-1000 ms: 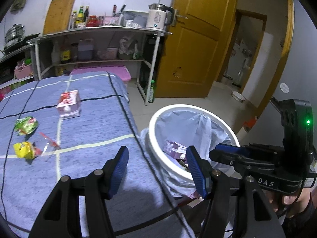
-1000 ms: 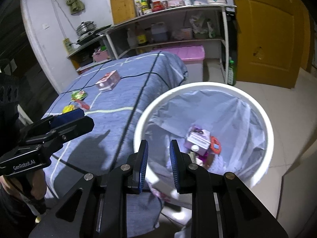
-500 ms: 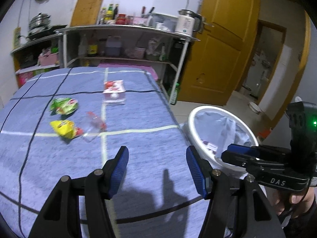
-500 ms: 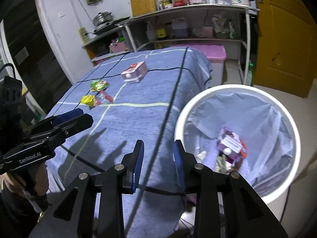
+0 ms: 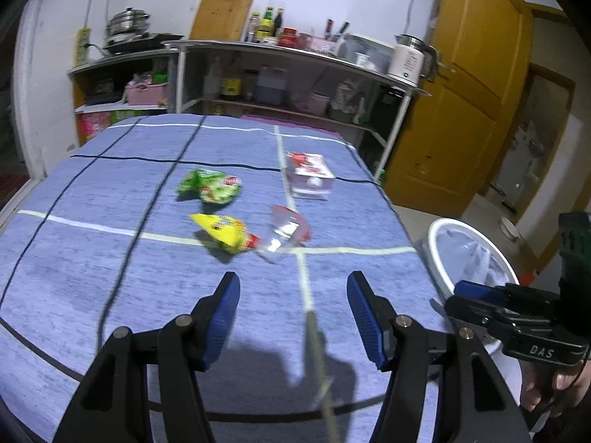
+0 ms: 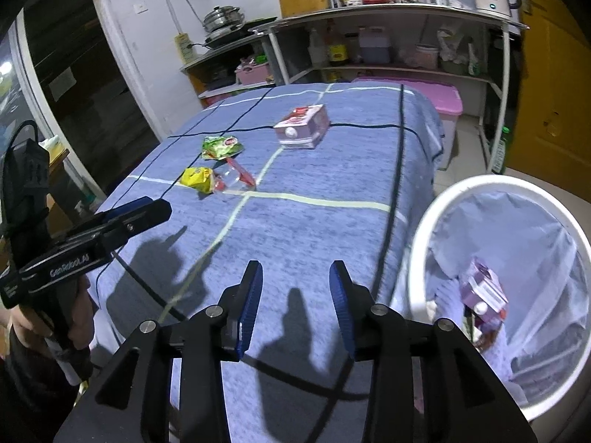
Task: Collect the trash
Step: 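Move the left tool to the yellow chip bag while the right moves to the clear cup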
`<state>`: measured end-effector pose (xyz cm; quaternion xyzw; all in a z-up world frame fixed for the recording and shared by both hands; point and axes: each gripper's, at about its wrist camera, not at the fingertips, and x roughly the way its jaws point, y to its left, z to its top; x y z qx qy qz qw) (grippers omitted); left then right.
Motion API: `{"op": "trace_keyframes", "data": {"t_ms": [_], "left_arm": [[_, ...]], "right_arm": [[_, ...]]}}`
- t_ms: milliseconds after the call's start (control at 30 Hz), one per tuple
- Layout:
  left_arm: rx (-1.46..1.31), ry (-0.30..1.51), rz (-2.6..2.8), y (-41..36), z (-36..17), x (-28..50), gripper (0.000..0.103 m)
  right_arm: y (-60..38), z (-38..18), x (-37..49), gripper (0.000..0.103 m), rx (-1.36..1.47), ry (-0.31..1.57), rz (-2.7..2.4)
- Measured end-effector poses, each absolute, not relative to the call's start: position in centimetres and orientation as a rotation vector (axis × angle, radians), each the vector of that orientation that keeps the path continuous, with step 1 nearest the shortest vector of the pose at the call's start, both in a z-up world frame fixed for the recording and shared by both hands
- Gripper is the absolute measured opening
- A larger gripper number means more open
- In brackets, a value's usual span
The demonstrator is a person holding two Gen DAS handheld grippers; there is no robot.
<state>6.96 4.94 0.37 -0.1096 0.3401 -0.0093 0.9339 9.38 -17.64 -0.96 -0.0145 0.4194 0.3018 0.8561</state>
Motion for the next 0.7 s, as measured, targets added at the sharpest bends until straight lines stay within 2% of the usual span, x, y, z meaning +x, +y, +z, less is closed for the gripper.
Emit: {"op": "trace_keyframes", "data": {"t_ms": [200, 700], "left_arm": [[-0.247, 0.701, 0.049, 7.8, -0.1, 8.2, 0.062], [-0.373, 0.776, 0.088, 10.4, -2.7, 13.3, 0.062]], "right_arm": [[-16.3, -1.0, 10.1, 0.045, -0.036, 0.874, 0.654], [-15.5, -1.8, 11.7, 0.046, -0.052, 0.903, 0.648]]}}
